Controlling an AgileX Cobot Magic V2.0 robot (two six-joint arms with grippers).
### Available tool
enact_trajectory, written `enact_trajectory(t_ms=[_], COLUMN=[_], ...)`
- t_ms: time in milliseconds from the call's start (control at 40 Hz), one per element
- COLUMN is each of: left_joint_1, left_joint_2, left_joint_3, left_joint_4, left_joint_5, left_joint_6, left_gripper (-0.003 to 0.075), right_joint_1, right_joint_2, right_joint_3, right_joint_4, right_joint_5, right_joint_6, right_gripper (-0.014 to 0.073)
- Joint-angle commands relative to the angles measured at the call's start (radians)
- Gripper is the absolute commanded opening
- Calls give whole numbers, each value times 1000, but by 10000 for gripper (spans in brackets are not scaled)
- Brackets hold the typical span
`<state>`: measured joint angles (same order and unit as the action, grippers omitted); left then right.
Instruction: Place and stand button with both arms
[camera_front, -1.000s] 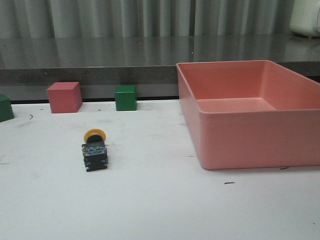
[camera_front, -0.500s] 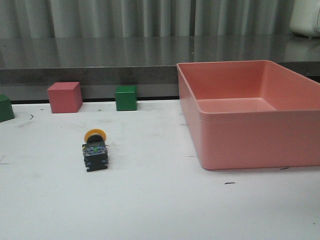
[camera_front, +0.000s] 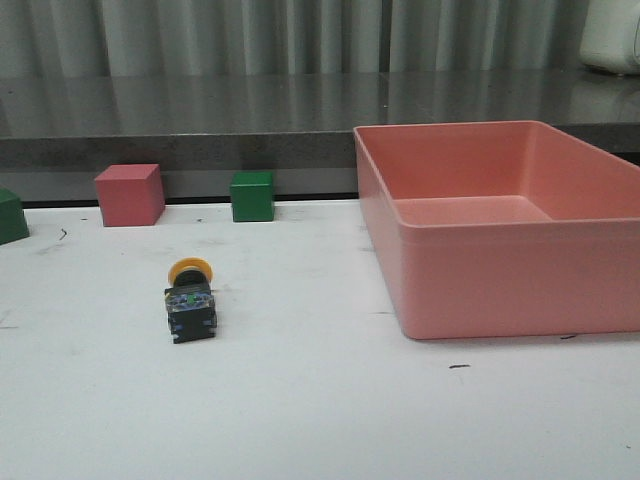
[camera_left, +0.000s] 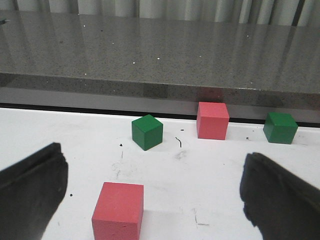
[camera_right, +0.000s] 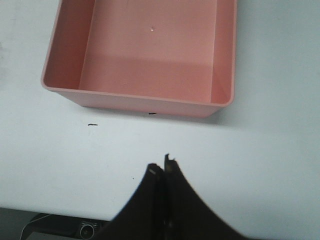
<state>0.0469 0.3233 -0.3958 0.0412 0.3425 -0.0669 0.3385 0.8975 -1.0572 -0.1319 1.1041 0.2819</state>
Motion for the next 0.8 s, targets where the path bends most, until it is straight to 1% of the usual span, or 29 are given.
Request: enact_trajectory(t_ms=[0, 175, 300, 350, 450, 500, 625, 700, 775], left_joint_1=[1, 1, 1, 1, 1, 1, -7, -34, -82], left_joint_2=[16, 16, 16, 16, 16, 18, 61, 118, 189], left_joint_3=[-38, -38, -38, -38, -38, -38, -63, -101, -147], left_joint_4=[-8, -8, -8, -8, -11, -36, -56, -60, -60], left_joint_5=[-73, -73, -73, -75, -97, -101, -81, -46, -20], left_joint_6=[0, 0, 0, 0, 0, 0, 0, 0, 0], left_gripper=[669, 669, 669, 669, 669, 669, 669, 669, 669], right_joint_1=[-6, -6, -6, -6, -6, -6, -6, -6, -6], right_joint_2=[-103, -311, -462, -520, -619, -650, -681, -681, -681], right_joint_3=[74, 277, 429, 480, 559, 584, 616, 618, 618], right_joint_4=[-20, -23, -66, -86, -120, -123, -123, -123, -123], right_joint_5=[-123, -328, -478, -517, -566, -575, -579, -579, -583], right_joint_6=[3, 1, -1, -1, -1, -1, -1, -1, -1], right_gripper=[-71, -71, -71, -71, -71, -71, -71, -71, -71])
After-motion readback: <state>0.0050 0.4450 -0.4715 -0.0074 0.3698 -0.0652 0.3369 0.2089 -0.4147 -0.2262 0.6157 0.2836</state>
